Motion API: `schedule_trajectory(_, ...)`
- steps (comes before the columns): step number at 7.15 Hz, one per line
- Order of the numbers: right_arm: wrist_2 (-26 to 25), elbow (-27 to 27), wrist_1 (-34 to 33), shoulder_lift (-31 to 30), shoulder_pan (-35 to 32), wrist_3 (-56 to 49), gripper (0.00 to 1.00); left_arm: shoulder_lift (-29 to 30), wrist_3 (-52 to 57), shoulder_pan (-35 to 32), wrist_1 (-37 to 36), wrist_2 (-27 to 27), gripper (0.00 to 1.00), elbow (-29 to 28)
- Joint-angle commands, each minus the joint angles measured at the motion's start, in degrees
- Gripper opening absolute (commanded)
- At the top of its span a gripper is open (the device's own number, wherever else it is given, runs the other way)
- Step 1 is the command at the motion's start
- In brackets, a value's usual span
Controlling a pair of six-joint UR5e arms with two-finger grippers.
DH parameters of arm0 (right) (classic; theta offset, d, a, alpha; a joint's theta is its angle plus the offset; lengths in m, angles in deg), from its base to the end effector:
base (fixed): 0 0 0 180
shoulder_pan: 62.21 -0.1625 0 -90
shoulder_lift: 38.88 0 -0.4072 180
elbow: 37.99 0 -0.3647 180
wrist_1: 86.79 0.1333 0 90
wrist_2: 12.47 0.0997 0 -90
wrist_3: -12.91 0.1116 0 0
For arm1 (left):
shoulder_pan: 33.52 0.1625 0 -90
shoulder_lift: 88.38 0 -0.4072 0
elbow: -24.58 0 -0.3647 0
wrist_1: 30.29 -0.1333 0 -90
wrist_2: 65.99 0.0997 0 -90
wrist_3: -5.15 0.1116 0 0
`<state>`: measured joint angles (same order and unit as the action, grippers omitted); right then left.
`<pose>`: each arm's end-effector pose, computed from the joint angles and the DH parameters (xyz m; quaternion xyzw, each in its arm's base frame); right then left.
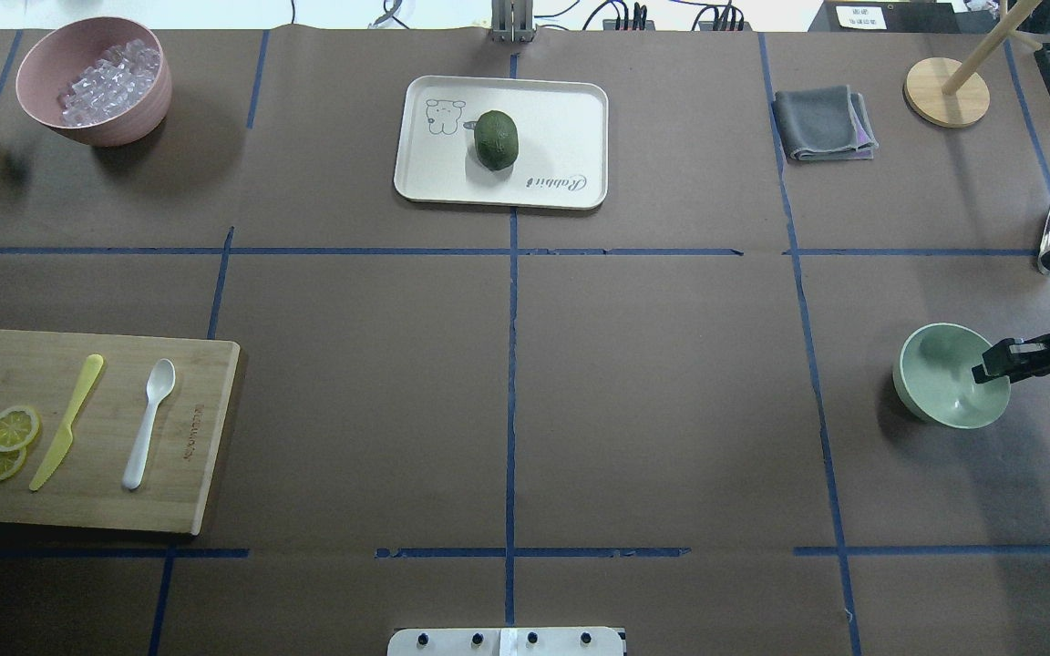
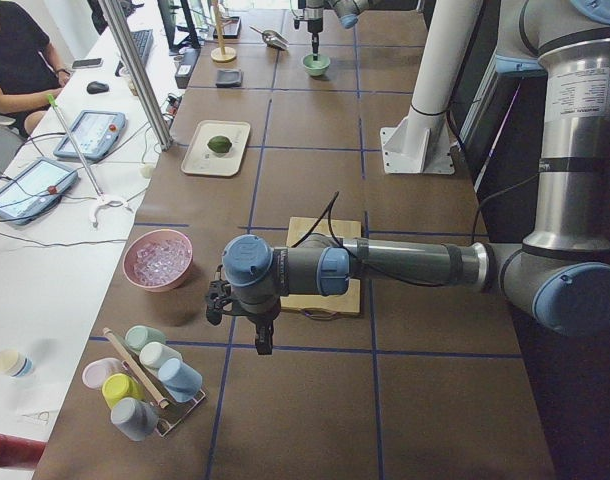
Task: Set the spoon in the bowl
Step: 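Reach the right gripper down to the rim of the pale green bowl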
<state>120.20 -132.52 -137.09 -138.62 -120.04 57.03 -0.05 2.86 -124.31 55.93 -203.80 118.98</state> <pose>-0.1764 -0.3887 0.6081 0.0026 -0.4438 -0.0147 0.8960 -0.0568 -0.4500 0.6289 -0.0137 0.4051 -0.0283 0.9138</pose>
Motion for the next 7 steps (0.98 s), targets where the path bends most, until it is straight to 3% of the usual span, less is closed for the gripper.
schedule_trajectory(1, 0.7, -0.5, 0.3, 0.0, -0.1, 0.0, 0.0, 0.0, 0.0, 0.0, 0.0, 0.0, 1.0, 0.0)
schedule_trajectory(3, 3.8, -6.4, -0.2, 0.4, 0.0, 0.9, 0.0, -0.1, 0.0, 0.0, -0.1, 0.0, 1.0, 0.3)
schedule_trajectory(4, 3.7, -10.1, -0.3, 2.6, 2.9, 9.0, 0.0, -0.1, 0.0, 0.0, -0.1, 0.0, 1.0, 0.3)
schedule_trajectory(5, 0.3, -12.1, -0.3, 8.1, 9.9, 20.8, 0.0, 0.0, 0.0, 0.0, -0.1, 0.0, 1.0, 0.3)
schedule_trajectory(6, -7.0, -12.5, -1.4, 12.6, 18.5, 29.2, 0.0, 0.0, 0.0, 0.0, -0.1, -0.1, 1.0, 0.4)
schedule_trajectory(7, -11.8, -12.5, -12.1, 21.9, 23.3, 32.0, 0.0, -0.1, 0.0, -0.1, -0.1, -0.1, 1.0, 0.5)
